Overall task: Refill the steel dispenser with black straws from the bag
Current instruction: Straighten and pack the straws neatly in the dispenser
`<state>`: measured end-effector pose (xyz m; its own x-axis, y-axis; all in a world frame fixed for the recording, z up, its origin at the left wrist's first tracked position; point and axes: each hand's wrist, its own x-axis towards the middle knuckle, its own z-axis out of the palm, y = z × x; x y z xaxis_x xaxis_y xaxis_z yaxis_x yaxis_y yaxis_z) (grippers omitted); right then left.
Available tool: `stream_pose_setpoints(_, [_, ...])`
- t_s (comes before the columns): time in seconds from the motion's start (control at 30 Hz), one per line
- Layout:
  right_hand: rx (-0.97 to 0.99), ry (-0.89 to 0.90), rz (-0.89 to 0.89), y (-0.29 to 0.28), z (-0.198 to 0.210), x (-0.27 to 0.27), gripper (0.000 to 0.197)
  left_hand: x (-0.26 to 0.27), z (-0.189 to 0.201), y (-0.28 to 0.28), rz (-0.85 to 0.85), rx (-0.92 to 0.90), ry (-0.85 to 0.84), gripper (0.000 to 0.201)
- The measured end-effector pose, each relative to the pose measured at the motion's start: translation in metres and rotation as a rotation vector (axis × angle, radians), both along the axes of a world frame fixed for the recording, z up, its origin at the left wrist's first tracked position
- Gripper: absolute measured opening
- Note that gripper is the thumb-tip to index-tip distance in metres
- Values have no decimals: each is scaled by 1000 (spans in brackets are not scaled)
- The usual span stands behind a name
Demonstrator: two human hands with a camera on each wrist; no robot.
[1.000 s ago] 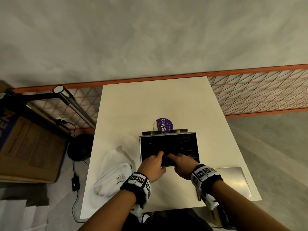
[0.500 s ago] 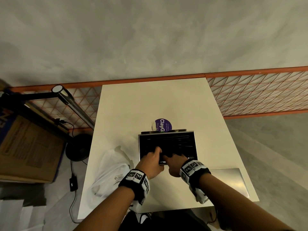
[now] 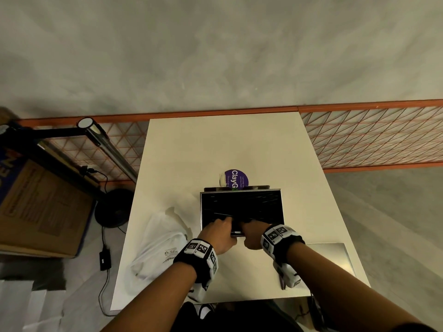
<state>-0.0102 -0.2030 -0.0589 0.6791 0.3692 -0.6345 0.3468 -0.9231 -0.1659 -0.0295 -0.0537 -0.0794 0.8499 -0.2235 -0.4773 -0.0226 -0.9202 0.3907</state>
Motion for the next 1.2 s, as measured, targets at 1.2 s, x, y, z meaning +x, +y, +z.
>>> stream_pose_setpoints(1.2, [17, 103, -93, -13, -16, 33, 45, 15, 9, -9, -91, 235, -37, 35])
